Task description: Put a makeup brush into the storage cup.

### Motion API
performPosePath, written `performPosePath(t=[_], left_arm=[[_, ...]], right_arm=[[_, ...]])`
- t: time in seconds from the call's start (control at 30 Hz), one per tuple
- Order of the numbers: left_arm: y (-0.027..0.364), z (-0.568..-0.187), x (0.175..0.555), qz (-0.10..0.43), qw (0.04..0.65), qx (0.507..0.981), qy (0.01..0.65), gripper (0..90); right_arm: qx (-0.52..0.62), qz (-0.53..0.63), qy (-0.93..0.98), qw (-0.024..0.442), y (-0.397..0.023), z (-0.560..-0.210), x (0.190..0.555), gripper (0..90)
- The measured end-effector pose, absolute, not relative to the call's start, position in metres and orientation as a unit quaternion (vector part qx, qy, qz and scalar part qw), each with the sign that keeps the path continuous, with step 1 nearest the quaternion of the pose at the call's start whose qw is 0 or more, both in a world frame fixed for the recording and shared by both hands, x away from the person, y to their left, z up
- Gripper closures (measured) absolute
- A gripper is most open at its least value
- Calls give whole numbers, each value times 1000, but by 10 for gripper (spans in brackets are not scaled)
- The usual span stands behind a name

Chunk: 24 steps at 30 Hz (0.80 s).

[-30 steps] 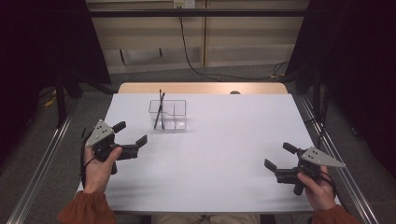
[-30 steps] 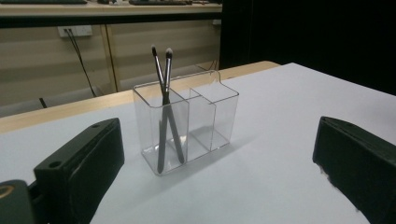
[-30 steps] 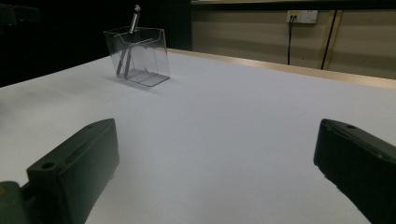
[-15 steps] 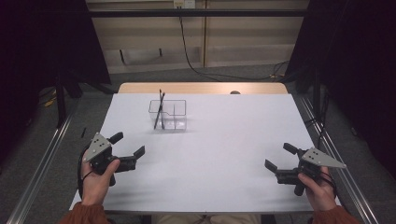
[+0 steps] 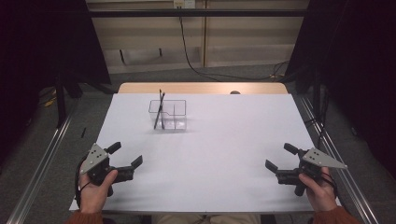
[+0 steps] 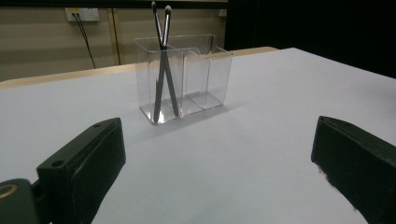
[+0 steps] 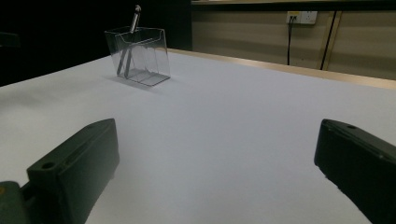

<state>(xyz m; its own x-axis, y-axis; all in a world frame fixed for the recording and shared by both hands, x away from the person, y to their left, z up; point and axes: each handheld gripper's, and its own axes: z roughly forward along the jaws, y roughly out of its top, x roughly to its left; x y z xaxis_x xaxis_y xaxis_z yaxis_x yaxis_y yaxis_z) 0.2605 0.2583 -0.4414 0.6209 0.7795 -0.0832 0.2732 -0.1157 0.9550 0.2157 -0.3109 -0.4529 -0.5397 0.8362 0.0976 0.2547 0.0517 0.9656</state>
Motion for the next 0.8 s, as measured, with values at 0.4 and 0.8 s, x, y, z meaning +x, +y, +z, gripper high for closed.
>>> performPosePath(t=[0.4,0.8], left_arm=[[253,-447,254,221,548,721,363,31],[256,-447,254,221,548,719,366,31]], right_arm=[[398,556,681,262,-311,-453,215,0],[401,551,683,263,-311,-454,214,0]])
